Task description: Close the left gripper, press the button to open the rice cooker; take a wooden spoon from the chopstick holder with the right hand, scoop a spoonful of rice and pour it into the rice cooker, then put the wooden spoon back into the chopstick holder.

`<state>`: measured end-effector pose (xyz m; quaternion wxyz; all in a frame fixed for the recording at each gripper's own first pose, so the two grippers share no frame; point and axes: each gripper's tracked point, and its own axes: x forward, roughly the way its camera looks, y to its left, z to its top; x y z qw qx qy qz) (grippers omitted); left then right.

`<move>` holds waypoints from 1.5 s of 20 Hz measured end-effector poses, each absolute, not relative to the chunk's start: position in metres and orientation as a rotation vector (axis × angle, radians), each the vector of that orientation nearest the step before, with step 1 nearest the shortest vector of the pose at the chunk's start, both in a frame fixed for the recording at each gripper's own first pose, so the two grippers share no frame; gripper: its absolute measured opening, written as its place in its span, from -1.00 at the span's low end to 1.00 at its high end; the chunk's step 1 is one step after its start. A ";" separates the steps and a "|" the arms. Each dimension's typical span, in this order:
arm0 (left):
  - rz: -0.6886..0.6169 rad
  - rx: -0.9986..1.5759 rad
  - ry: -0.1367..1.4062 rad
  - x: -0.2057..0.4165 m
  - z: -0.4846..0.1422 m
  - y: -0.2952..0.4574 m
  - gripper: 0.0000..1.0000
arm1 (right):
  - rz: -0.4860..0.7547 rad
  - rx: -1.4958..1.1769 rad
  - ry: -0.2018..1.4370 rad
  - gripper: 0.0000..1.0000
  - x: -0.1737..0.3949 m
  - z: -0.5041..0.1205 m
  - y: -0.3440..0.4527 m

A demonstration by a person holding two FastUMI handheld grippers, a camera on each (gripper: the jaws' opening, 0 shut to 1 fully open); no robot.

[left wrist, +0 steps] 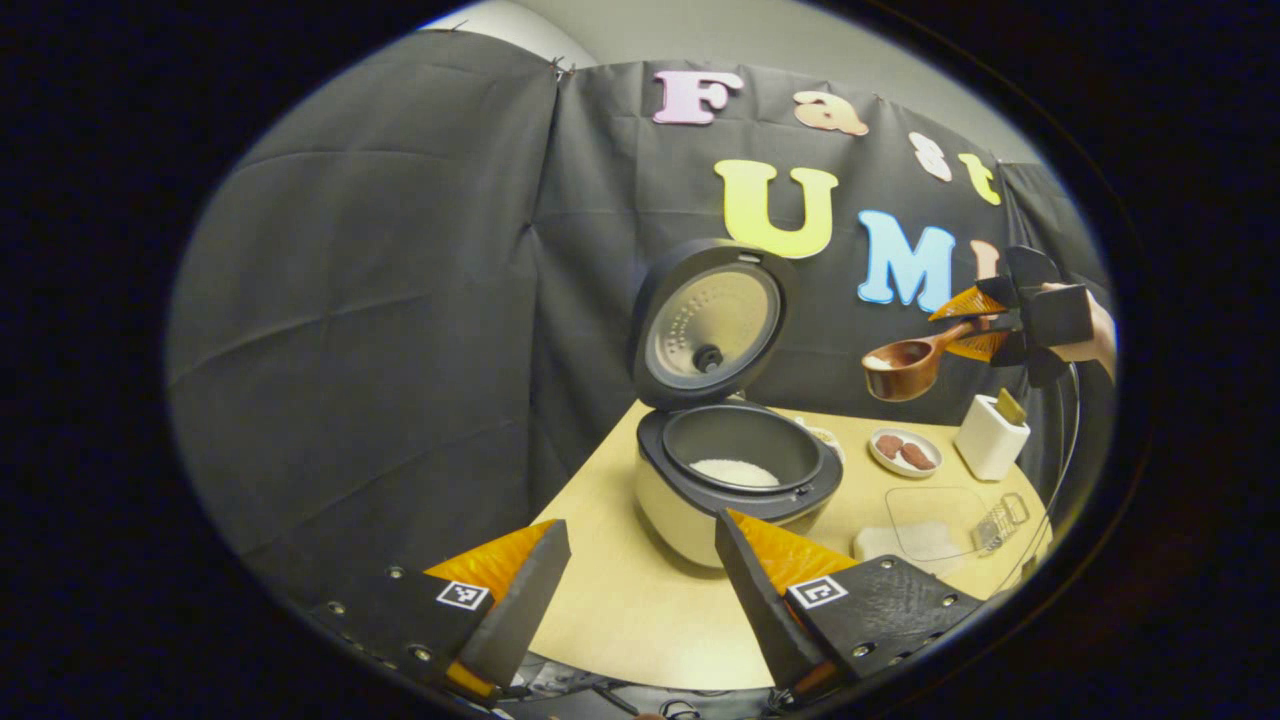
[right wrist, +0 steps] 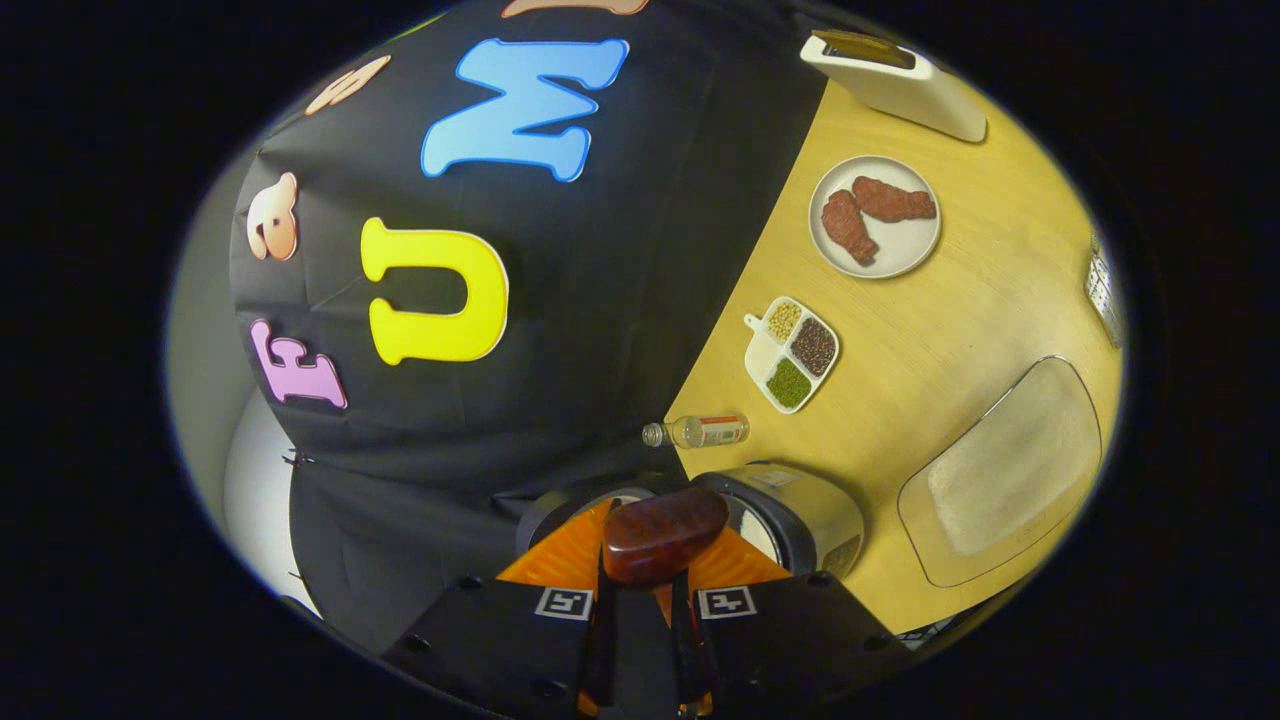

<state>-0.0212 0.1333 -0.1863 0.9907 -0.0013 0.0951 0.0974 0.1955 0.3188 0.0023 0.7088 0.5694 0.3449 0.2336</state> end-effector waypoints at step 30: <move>0.294 -0.080 0.254 -0.003 -0.211 0.183 0.85 | 0.645 0.277 0.547 -0.52 0.227 -0.047 0.478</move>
